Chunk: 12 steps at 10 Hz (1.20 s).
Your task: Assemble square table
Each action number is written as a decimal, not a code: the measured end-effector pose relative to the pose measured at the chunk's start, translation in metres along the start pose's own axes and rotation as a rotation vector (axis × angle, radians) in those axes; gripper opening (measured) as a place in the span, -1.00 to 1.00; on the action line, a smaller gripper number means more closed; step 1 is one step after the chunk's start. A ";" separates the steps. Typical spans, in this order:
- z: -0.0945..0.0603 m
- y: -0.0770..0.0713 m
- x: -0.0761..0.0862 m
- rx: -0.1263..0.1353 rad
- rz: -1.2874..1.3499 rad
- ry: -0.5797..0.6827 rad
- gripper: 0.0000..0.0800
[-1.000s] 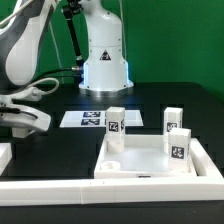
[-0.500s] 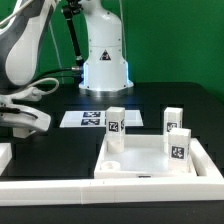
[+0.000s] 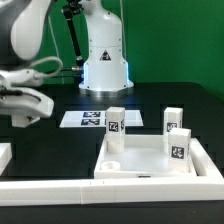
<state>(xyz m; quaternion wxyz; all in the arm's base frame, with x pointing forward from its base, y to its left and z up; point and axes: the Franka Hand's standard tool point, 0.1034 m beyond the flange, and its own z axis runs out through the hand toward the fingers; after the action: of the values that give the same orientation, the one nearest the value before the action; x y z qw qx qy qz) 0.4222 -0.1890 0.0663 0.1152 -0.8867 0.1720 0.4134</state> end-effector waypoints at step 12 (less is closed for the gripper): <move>-0.100 -0.085 0.000 -0.050 -0.006 0.891 -0.27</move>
Offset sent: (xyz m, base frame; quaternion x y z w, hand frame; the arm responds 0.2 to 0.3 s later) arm 0.0000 0.0000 0.0000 0.0000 0.1938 0.0000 0.9810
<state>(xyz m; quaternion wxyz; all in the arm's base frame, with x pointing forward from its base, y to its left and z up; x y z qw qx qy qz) 0.5262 -0.1457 0.1349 0.0096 -0.9812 0.1925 -0.0051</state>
